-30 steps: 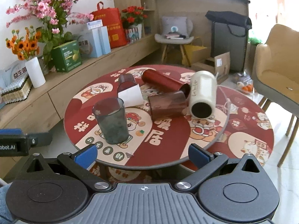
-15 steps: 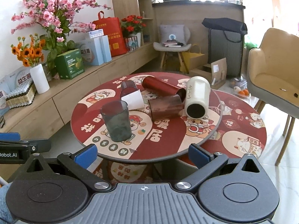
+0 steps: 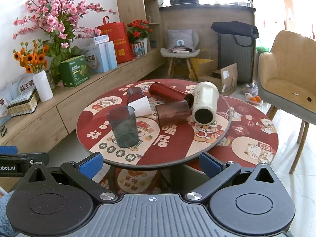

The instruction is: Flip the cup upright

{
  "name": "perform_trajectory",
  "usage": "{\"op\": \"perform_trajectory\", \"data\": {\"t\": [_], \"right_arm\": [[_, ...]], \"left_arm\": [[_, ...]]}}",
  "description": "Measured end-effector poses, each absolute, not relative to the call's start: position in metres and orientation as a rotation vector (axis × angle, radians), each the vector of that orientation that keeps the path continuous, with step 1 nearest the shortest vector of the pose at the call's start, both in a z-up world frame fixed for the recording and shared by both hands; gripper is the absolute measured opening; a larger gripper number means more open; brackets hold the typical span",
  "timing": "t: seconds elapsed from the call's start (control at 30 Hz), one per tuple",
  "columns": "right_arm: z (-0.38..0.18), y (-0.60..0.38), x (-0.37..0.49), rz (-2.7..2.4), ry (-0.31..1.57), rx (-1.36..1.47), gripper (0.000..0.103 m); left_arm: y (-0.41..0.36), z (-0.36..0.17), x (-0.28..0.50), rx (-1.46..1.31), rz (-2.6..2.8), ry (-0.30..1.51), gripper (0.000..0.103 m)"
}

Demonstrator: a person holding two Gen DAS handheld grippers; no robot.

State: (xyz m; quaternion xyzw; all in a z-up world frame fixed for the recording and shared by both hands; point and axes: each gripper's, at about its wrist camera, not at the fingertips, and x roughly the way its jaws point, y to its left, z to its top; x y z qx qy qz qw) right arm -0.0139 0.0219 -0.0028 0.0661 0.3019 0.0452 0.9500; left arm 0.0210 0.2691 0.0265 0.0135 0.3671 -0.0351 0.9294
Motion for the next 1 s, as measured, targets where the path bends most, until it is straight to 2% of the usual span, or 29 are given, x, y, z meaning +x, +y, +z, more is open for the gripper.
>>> {"op": "perform_trajectory", "data": {"t": [1.0], "right_arm": [[-0.0074,0.0123,-0.0108,0.073,0.62,0.14,0.103]], "left_arm": [[0.2663,0.0247,0.0208,0.056,-0.067,0.759,0.103]]}}
